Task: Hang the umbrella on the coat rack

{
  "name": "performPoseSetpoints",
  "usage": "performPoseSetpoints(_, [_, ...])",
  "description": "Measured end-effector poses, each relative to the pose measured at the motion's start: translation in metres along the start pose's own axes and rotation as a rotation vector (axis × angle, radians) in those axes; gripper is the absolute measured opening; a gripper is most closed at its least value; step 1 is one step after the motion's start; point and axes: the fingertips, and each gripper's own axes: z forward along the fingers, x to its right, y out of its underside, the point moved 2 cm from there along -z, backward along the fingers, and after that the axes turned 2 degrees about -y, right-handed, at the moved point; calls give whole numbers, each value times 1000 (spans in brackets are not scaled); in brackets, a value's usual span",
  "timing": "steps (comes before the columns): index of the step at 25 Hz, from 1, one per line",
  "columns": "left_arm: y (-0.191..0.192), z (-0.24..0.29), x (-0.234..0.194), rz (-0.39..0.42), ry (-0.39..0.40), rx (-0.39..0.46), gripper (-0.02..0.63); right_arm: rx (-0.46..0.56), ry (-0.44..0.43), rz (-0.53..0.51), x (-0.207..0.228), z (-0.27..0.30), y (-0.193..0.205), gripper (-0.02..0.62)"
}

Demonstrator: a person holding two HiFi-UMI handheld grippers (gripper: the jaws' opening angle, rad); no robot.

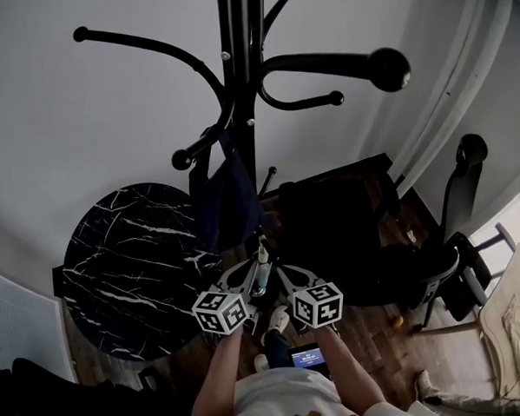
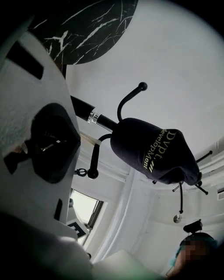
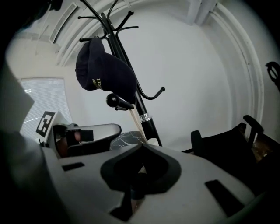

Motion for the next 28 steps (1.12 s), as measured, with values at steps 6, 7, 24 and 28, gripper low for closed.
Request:
performPoseSetpoints(6, [-1,-21,8,40,-25,20,20,32,13,-56,-17,-29,-6,11])
performPoseSetpoints(7, [0,-24,10,44,-28,22,20,35,14,-69,-21,-34,-6,11])
performPoseSetpoints(24, [-4,-77,49,113,-161,96,20,62,-102,-155,-60,-76,-10,12])
performPoseSetpoints(28, [-4,-91,70,139,-190,119,20,76,-129,-174,-68,-92,-7,11])
